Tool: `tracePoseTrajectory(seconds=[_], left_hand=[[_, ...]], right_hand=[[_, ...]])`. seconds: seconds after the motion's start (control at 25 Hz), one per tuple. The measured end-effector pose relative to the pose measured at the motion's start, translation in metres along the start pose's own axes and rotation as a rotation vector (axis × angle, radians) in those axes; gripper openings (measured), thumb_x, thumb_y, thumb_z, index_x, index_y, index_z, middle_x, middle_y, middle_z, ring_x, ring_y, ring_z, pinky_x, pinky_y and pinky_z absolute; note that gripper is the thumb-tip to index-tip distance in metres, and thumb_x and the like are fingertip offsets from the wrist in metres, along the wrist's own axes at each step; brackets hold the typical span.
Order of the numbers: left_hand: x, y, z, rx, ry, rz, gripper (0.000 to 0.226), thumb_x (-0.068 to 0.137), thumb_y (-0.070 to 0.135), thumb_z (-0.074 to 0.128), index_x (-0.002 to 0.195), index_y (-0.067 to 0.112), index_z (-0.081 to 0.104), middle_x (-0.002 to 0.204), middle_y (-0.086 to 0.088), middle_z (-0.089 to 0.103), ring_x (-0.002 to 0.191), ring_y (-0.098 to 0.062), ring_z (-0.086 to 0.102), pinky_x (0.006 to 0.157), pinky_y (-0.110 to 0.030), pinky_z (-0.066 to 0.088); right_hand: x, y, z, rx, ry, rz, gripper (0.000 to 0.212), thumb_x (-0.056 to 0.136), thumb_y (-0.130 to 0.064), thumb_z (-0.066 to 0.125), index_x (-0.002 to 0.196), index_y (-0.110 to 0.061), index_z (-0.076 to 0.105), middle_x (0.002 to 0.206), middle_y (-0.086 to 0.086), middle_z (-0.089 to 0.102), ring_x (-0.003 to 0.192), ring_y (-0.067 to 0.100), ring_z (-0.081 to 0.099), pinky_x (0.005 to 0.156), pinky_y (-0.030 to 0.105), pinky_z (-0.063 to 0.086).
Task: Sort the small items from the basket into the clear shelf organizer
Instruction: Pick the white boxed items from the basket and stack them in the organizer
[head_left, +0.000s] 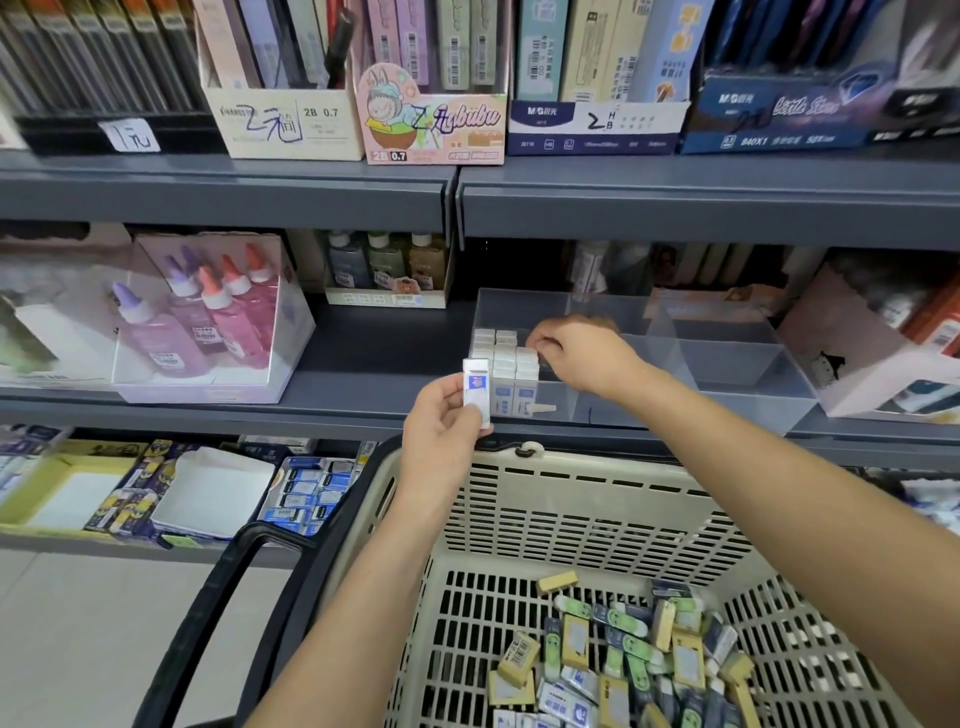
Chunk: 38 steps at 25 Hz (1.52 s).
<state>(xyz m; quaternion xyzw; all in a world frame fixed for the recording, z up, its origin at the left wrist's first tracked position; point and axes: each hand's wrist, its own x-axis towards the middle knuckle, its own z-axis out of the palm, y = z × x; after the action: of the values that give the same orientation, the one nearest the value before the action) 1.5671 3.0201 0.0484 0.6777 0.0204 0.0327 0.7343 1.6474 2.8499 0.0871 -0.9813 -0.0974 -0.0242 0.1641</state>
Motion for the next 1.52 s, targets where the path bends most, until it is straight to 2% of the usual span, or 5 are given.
tracePoseTrajectory(seconds=[0.4, 0.64, 0.92, 1.08, 1.52], left_hand=[[-0.011, 0.007, 0.005, 0.063, -0.073, 0.117, 0.035, 0.087, 0.001, 0.058, 0.100, 0.034, 0.061, 0.099, 0.011, 0.066, 0.086, 0.005, 0.064, 0.073, -0.010, 0.049], [-0.013, 0.006, 0.007, 0.030, -0.083, 0.081, 0.018, 0.089, 0.009, 0.061, 0.103, 0.020, 0.065, 0.100, 0.003, 0.069, 0.088, -0.001, 0.066, 0.076, -0.016, 0.052], [-0.014, 0.001, 0.008, 0.159, -0.004, 0.152, 0.024, 0.087, 0.007, 0.061, 0.098, 0.028, 0.062, 0.096, 0.011, 0.066, 0.084, 0.006, 0.062, 0.075, -0.008, 0.048], [-0.002, 0.001, -0.004, 0.437, 0.124, 0.252, 0.027, 0.091, 0.016, 0.055, 0.116, 0.024, 0.058, 0.114, 0.014, 0.060, 0.101, 0.003, 0.056, 0.088, -0.015, 0.045], [0.010, -0.007, -0.003, 0.632, 0.015, 0.242, 0.043, 0.090, 0.014, 0.053, 0.133, 0.015, 0.049, 0.113, 0.017, 0.061, 0.111, -0.005, 0.057, 0.096, -0.031, 0.046]], right_hand=[[-0.045, -0.042, -0.025, 0.380, -0.022, -0.094, 0.026, 0.088, -0.042, 0.056, 0.075, -0.022, 0.066, 0.058, -0.003, 0.064, 0.052, 0.002, 0.055, 0.062, 0.021, 0.046], [-0.052, -0.034, -0.035, 0.602, -0.131, -0.023, 0.013, 0.083, -0.011, 0.061, 0.093, -0.019, 0.065, 0.072, -0.001, 0.068, 0.075, 0.015, 0.067, 0.080, 0.030, 0.052], [-0.048, -0.020, -0.044, 0.689, -0.100, 0.051, 0.004, 0.083, -0.011, 0.067, 0.084, -0.008, 0.069, 0.065, -0.004, 0.070, 0.055, 0.000, 0.063, 0.048, 0.006, 0.039], [-0.015, -0.006, -0.052, 0.299, 0.251, 0.138, 0.011, 0.085, -0.022, 0.062, 0.094, -0.021, 0.069, 0.081, -0.001, 0.067, 0.073, 0.013, 0.059, 0.064, 0.019, 0.042], [0.005, -0.012, 0.001, -0.092, -0.011, 0.078, 0.026, 0.094, -0.015, 0.041, 0.105, -0.017, 0.065, 0.112, 0.008, 0.064, 0.098, 0.031, 0.058, 0.084, 0.034, 0.043]])
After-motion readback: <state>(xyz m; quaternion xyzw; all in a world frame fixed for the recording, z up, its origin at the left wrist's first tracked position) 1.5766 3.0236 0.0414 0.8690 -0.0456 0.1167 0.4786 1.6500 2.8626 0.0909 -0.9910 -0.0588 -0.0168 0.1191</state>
